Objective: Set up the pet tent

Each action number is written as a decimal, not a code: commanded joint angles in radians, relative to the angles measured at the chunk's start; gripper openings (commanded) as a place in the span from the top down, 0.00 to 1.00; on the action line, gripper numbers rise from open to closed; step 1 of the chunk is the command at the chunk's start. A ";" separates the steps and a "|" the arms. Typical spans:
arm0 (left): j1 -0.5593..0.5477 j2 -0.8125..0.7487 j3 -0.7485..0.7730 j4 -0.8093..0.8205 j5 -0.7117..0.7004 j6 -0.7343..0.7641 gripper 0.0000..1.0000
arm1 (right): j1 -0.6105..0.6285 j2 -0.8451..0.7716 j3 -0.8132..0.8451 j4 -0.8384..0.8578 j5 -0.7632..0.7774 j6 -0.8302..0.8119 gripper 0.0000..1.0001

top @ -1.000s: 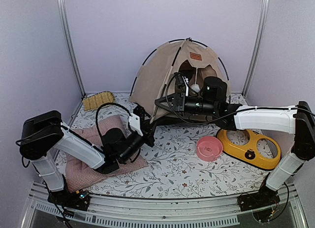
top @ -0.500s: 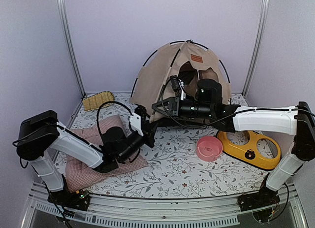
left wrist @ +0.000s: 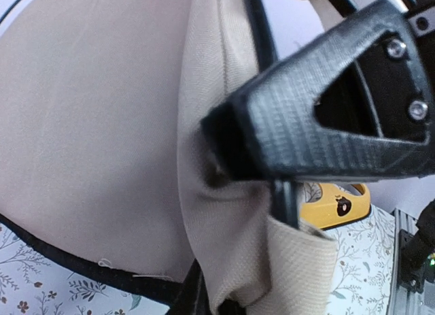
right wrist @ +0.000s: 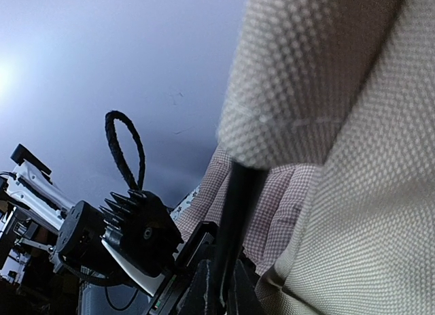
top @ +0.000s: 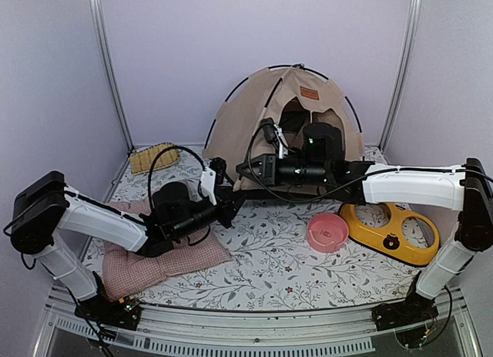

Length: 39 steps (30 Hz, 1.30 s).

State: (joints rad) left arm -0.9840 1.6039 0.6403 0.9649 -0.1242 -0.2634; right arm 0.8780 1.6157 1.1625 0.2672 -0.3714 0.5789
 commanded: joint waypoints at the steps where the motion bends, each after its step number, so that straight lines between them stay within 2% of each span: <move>1: 0.032 -0.090 0.006 -0.049 0.180 -0.019 0.85 | -0.005 0.078 0.039 -0.076 0.058 -0.060 1.00; 4: 0.037 -0.128 0.002 -0.130 0.196 -0.013 0.84 | -0.004 0.125 0.089 -0.070 0.045 -0.070 1.00; 8: 0.050 -0.177 -0.022 -0.213 0.174 -0.028 0.73 | -0.002 0.163 0.125 -0.059 0.031 -0.076 1.00; 13: 0.061 -0.284 -0.070 -0.362 0.073 -0.055 0.62 | -0.002 0.180 0.132 -0.060 0.029 -0.086 1.00; 15: 0.064 -0.340 -0.097 -0.418 0.025 -0.066 0.60 | -0.002 0.187 0.132 -0.064 0.029 -0.090 0.95; 18: 0.071 -0.428 -0.124 -0.495 -0.044 -0.081 0.55 | 0.002 0.189 0.140 -0.076 0.022 -0.102 0.80; 22: 0.094 -0.508 -0.101 -0.593 -0.112 -0.094 0.42 | 0.007 0.174 0.145 -0.117 0.021 -0.122 0.49; 24: 0.116 -0.510 -0.053 -0.647 -0.115 -0.093 0.37 | 0.010 0.156 0.144 -0.141 0.025 -0.128 0.38; 27: 0.135 -0.472 0.042 -0.730 -0.118 -0.084 0.34 | 0.015 0.113 0.133 -0.171 0.043 -0.137 0.26; 29: 0.143 -0.432 0.114 -0.779 -0.123 -0.076 0.33 | 0.015 0.074 0.114 -0.187 0.061 -0.138 0.12; 34: 0.146 -0.341 0.261 -0.848 -0.124 -0.045 0.34 | 0.014 -0.053 0.056 -0.208 0.125 -0.142 0.01; 39: 0.148 -0.282 0.339 -0.883 -0.129 -0.031 0.34 | 0.009 -0.156 0.009 -0.241 0.178 -0.157 0.01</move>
State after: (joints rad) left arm -0.8494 1.2823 0.9253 0.1562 -0.2405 -0.3214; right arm 0.8890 1.5299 1.2030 0.0624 -0.2569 0.4438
